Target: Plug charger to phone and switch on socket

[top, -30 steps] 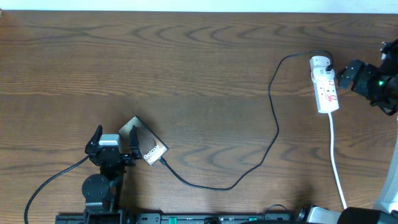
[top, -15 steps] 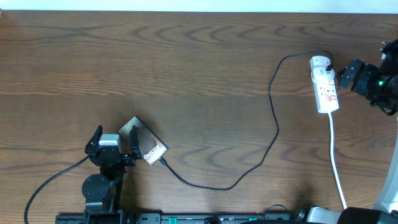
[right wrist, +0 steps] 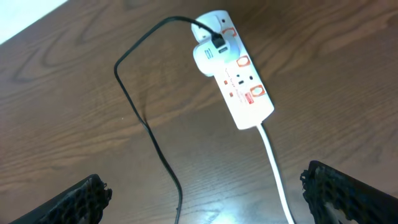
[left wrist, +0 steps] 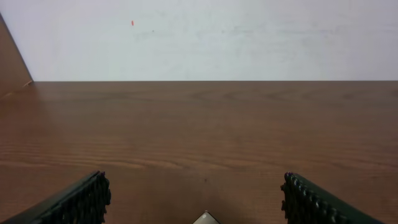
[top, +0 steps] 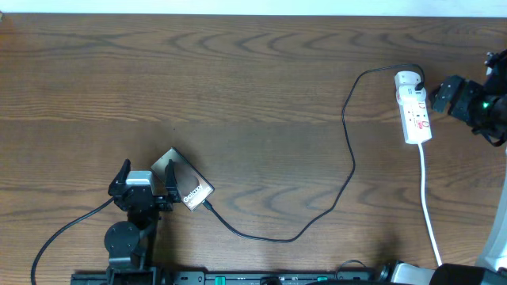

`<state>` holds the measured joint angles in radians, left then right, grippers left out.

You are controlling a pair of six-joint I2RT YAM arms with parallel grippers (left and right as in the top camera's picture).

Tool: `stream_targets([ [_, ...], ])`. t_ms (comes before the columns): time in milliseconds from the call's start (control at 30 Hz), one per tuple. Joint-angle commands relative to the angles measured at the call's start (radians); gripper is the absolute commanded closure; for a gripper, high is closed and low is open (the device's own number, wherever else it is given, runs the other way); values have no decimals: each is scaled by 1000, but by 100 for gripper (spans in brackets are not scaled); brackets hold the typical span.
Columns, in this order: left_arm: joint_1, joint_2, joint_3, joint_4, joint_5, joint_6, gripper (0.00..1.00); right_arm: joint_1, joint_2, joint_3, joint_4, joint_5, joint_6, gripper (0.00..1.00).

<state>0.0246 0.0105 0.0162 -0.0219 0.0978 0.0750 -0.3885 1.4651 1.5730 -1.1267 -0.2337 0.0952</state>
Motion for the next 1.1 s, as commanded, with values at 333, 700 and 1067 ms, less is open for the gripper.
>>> stream_targets([
  [333, 5, -6, -12, -42, 6, -12, 13, 311, -404, -754, 1114, 0, -122, 1],
  [700, 5, -6, -12, -42, 6, -12, 13, 410, -852, -1384, 1889, 166, -145, 1],
  [1067, 5, -6, -12, -42, 6, -12, 13, 422, -1243, -1567, 1535, 267, -142, 1],
])
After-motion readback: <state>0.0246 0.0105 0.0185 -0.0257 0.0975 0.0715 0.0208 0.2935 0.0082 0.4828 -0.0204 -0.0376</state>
